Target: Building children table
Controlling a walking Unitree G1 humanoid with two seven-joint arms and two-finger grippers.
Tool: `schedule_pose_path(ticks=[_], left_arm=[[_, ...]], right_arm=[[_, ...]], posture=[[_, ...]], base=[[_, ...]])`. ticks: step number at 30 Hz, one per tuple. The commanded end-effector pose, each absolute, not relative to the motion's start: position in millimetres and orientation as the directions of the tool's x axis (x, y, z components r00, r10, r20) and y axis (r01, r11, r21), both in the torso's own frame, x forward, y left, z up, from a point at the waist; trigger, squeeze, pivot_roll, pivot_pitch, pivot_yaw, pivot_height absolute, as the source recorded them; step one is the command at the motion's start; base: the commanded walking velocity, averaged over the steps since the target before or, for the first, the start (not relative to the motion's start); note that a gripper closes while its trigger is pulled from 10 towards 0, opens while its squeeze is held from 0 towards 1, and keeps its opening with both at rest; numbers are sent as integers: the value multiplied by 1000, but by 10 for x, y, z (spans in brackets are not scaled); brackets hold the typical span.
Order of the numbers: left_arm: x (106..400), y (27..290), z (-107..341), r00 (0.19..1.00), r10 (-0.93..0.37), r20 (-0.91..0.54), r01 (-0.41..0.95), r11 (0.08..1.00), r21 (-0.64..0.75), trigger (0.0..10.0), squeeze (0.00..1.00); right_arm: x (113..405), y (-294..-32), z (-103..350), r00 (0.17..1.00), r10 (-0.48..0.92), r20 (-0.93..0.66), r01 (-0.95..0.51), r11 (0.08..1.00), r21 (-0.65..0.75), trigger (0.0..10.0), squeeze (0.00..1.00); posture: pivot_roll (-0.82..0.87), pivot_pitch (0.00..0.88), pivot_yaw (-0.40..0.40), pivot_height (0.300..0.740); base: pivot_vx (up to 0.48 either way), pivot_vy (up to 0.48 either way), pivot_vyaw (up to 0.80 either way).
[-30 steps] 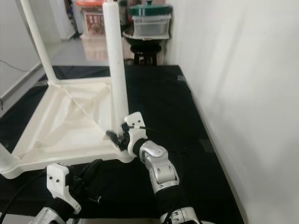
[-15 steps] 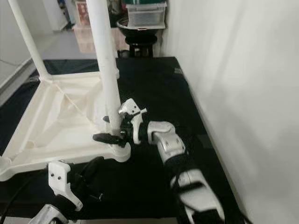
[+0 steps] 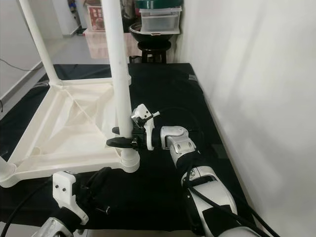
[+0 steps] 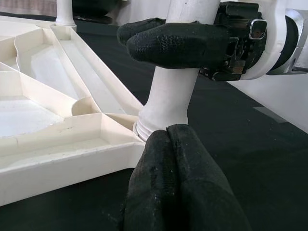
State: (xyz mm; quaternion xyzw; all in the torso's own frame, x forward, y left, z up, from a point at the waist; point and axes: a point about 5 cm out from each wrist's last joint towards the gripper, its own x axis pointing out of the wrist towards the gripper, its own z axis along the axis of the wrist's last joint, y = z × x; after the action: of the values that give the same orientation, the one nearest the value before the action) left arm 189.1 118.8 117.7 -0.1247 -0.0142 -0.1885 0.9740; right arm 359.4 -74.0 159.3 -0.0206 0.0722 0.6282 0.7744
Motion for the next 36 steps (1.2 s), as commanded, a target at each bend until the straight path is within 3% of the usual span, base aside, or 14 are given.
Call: schedule_pose_path(ticks=[1, 7, 9, 10, 11, 12, 13, 16, 24, 25, 26, 27, 28, 36], left_arm=[[1888, 1193, 1135, 932, -358, 52, 360, 902, -239, 10000, 0], [1878, 1196, 1143, 932, -358, 53, 360, 901, -241, 10000, 0], [1861, 1212, 1145, 933, -356, 52, 358, 902, -241, 10000, 0], [1861, 1212, 1145, 933, -356, 52, 358, 902, -241, 10000, 0], [1852, 1222, 1156, 934, -354, 52, 356, 904, -237, 10000, 0], [1852, 1222, 1156, 934, -354, 52, 356, 904, -237, 10000, 0], [1850, 1236, 1155, 934, -353, 51, 355, 905, -234, 10000, 0], [1849, 1248, 1149, 934, -353, 48, 355, 906, -232, 10000, 0], [1867, 1261, 1150, 938, -342, 50, 344, 909, -236, 10000, 0], [1873, 1258, 1149, 937, -347, 50, 348, 906, -239, 10000, 0], [1876, 1256, 1147, 935, -352, 50, 353, 904, -241, 10000, 0], [1880, 1249, 1146, 932, -358, 49, 359, 902, -241, 10000, 0], [1884, 1243, 1146, 931, -361, 49, 362, 901, -240, 10000, 0], [1900, 1224, 1142, 932, -358, 50, 359, 902, -238, 10000, 0]], right_arm=[[3588, -709, 1564, 190, 972, -135, -976, 201, 77, 0, 0], [3578, -826, 1493, 258, 956, -136, -963, 267, 48, 0, 0], [3579, -847, 1410, 390, 907, -158, -916, 400, 32, 0, 0], [3579, -847, 1410, 390, 907, -158, -916, 400, 32, 0, 0], [3460, -737, 1193, 640, 751, -162, -747, 658, 99, 0, 0], [3460, -737, 1193, 640, 751, -162, -747, 658, 99, 0, 0], [3279, -611, 1164, 687, 708, -164, -720, 693, -25, 0, 0], [3049, -435, 1210, 689, 714, -122, -723, 668, -175, 0, 0], [3219, -506, 1100, 718, 665, -204, -681, 733, -6, 0, 0], [3236, -520, 1089, 721, 658, -218, -673, 740, 12, 10000, 0], [3214, -522, 1097, 734, 639, -231, -653, 757, 18, 10000, 0], [3179, -514, 1123, 730, 643, -231, -651, 758, 50, 10000, 804], [3145, -495, 1148, 713, 663, -227, -666, 742, 73, 10000, 1000], [3128, -379, 1228, 563, 809, -169, -788, 587, 186, 10000, 1000]], posture=[[32, 0, -21, 740], [26, 0, -18, 740], [25, 0, -24, 740], [25, 0, -24, 740], [24, 0, -32, 740], [24, 0, -32, 740], [10, 0, -12, 740], [-4, 0, -12, 740], [-2, 0, -10, 740], [-6, 0, -8, 740], [-6, 0, -8, 740], [-7, 0, -8, 740], [-7, 0, -9, 740], [-2, 0, -11, 740]], base=[[0, 0, 0], [0, 0, 0], [0, 0, 0], [0, 0, 0], [0, 0, 0], [0, 0, 0], [0, 0, 0], [0, 0, 0], [0, 0, 0], [0, 0, 0], [0, 0, 0], [0, 0, 0], [0, 0, 0], [0, 0, 0]])
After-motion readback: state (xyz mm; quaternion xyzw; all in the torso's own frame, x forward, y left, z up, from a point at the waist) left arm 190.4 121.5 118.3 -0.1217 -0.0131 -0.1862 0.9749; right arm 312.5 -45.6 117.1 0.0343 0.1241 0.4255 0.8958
